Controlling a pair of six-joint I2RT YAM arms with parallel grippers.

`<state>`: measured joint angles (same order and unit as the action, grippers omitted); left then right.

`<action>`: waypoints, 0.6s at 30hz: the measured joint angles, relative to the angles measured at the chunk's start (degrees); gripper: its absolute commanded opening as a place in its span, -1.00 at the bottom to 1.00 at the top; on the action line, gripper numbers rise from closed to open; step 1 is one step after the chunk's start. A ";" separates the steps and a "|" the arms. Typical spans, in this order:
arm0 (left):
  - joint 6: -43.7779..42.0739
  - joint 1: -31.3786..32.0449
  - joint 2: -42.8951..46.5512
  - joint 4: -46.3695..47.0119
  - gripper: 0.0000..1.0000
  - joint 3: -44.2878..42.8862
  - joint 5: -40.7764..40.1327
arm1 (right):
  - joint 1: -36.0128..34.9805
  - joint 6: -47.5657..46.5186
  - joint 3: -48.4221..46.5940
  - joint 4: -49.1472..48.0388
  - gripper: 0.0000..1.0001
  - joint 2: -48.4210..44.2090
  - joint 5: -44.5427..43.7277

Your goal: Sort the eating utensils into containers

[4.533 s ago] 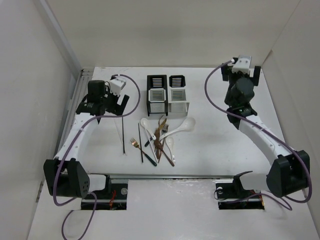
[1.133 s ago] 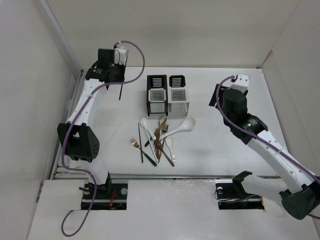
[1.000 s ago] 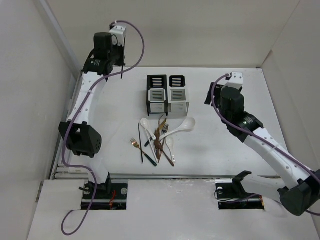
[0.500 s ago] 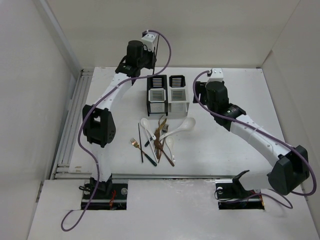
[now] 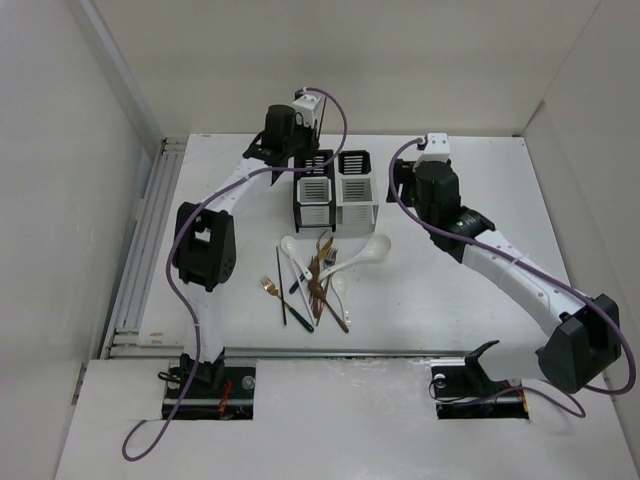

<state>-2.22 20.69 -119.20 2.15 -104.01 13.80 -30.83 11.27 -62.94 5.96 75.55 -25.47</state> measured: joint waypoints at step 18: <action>0.15 -0.11 4.87 -9.53 0.14 4.00 -2.29 | 0.02 -0.63 0.57 -0.22 0.79 -2.08 0.31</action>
<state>-2.07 20.58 -114.32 -7.38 -100.01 11.51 -30.81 10.63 -62.37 5.74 73.47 -25.17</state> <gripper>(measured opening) 0.567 0.844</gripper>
